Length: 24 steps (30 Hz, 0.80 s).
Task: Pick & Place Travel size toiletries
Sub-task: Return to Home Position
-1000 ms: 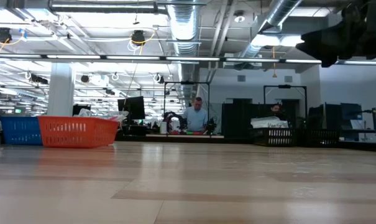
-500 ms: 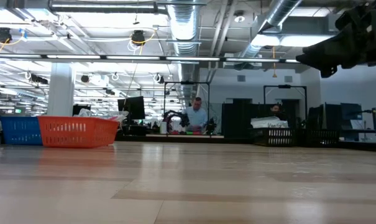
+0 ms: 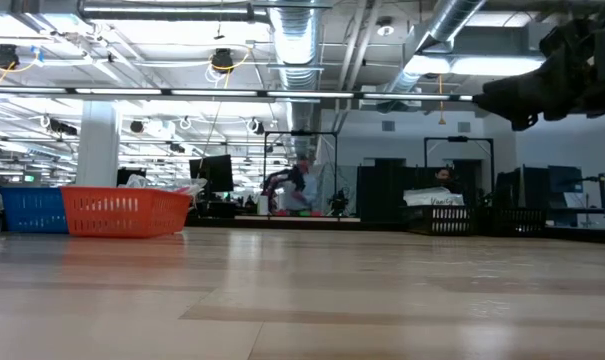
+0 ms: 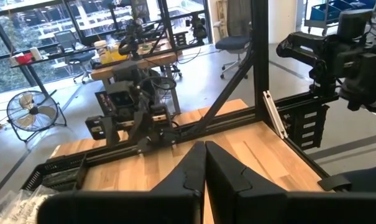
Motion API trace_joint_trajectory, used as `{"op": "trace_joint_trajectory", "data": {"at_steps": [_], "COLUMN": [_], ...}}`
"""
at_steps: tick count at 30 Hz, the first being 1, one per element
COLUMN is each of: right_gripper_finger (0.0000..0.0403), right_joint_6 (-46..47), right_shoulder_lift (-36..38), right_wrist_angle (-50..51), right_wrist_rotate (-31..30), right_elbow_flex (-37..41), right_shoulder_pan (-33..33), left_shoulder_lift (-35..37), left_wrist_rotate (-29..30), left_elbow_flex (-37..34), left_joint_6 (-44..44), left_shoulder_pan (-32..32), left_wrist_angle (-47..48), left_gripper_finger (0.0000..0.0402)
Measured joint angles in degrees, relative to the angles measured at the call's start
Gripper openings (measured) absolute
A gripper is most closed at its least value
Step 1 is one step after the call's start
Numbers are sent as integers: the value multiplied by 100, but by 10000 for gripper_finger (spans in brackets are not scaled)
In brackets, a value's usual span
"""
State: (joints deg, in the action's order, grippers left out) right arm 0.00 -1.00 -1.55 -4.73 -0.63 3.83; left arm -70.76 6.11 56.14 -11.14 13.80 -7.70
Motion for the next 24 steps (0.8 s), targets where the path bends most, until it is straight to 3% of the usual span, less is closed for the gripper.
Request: {"op": "trace_joint_trajectory", "data": {"at_steps": [7, 16, 24], "right_gripper_finger": [182, 183, 181], "right_joint_6": [-67, 1032, 1251], "right_shoulder_lift": [-23, -32, -43], "right_wrist_angle": [-256, -235, -231], "right_wrist_rotate": [-16, -70, -68], "right_elbow_flex": [18, 20, 9], "right_shoulder_pan": [6, 83, 79], "left_shoulder_lift": [0, 0, 322], "left_wrist_rotate": [-2, -29, -756], "left_elbow_flex": [0, 0, -276], "left_joint_6": [-13, -163, 93], "left_shoulder_pan": [0, -114, -695], "left_wrist_angle": [24, 170, 366], "left_gripper_finger": [1, 1, 1]}}
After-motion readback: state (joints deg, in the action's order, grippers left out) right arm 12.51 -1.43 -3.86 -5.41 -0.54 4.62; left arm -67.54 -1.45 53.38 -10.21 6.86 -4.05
